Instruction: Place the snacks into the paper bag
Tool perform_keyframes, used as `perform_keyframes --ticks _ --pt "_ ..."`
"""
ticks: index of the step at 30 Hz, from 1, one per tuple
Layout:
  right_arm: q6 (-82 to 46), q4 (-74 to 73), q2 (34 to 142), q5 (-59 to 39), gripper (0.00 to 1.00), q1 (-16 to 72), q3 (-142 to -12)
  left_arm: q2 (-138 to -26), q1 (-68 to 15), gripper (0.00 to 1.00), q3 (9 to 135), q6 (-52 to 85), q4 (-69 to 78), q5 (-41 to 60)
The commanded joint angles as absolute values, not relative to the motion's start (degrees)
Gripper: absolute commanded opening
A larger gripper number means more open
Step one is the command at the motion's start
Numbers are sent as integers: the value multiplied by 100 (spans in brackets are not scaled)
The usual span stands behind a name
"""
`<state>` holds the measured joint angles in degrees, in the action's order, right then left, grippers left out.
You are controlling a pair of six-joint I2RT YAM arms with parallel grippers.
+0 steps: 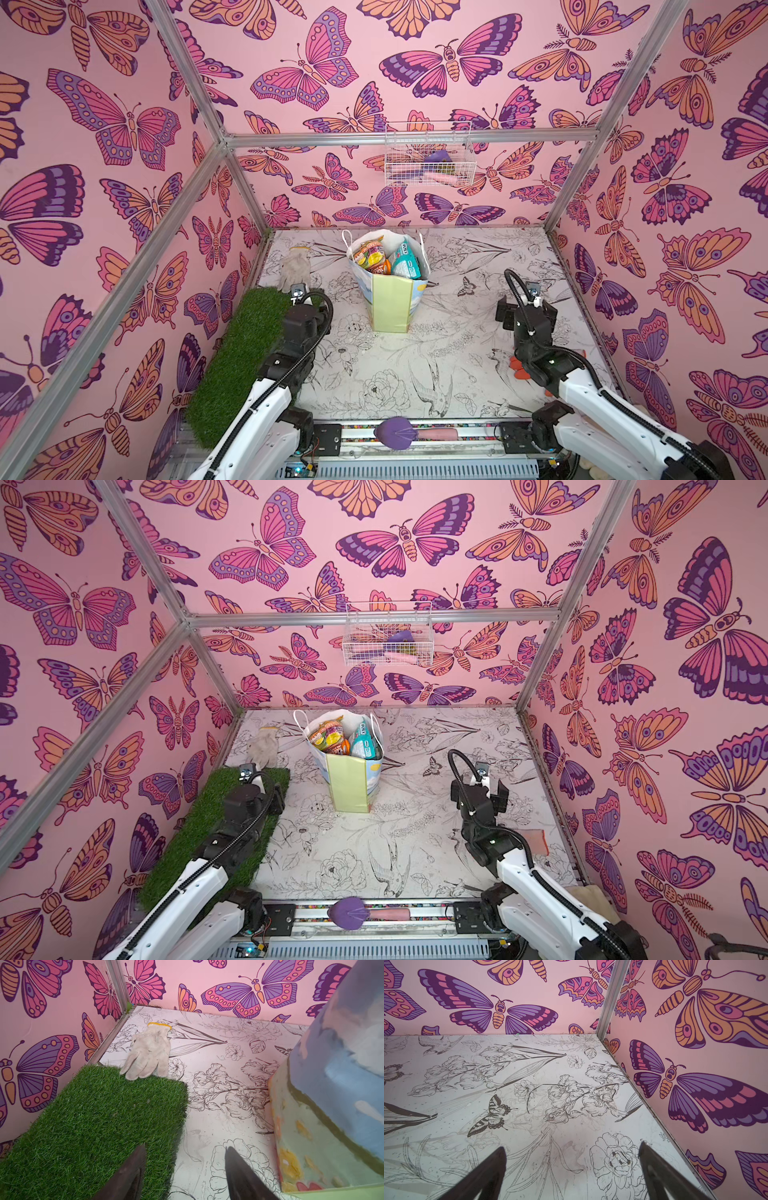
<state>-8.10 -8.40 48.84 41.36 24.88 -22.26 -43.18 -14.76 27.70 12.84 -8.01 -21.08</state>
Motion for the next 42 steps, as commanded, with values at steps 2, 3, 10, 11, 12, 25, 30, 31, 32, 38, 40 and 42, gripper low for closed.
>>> perform_keyframes --ticks 2,3,10,11,12,25,30,31,32,38,40,42 --pt "-966 -780 4711 4281 99 2460 -2118 -4244 -1585 62 2566 1148 -653 -2468" --pt "-1005 -732 4662 4292 99 2461 -2112 -4236 -1614 62 2535 1141 -647 -2518" --pt "-1102 -651 4389 4373 99 2461 -2008 -4211 -1730 62 2290 1039 -510 -2765" --pt "-1124 -606 4358 4398 99 2464 -2005 -4197 -1743 62 2293 1018 -507 -2803" --pt "-1144 -563 4316 4419 99 2461 -2004 -4209 -1760 62 2294 960 -502 -2860" --pt "-905 -133 3647 4627 99 2461 -1677 -4139 -2144 61 2042 693 -505 -3711" --pt "-871 -259 3585 4614 99 2468 -1536 -4166 -2145 61 1669 786 -354 -3730" --pt "-863 -311 3617 4614 99 2461 -1513 -4150 -2145 61 1581 817 -310 -3735" --pt "-870 -344 3665 4614 99 2465 -1494 -4123 -2145 61 1501 817 -271 -3743" --pt "-1020 -510 4134 4611 99 2461 -1349 -3822 -2145 62 1292 801 -267 -3799" --pt "-999 -621 4270 4655 99 2461 -1354 -3874 -2145 62 1301 800 -260 -3776" --pt "-1050 -512 4336 4662 99 2461 -1422 -3951 -2147 61 1334 800 -251 -3760"
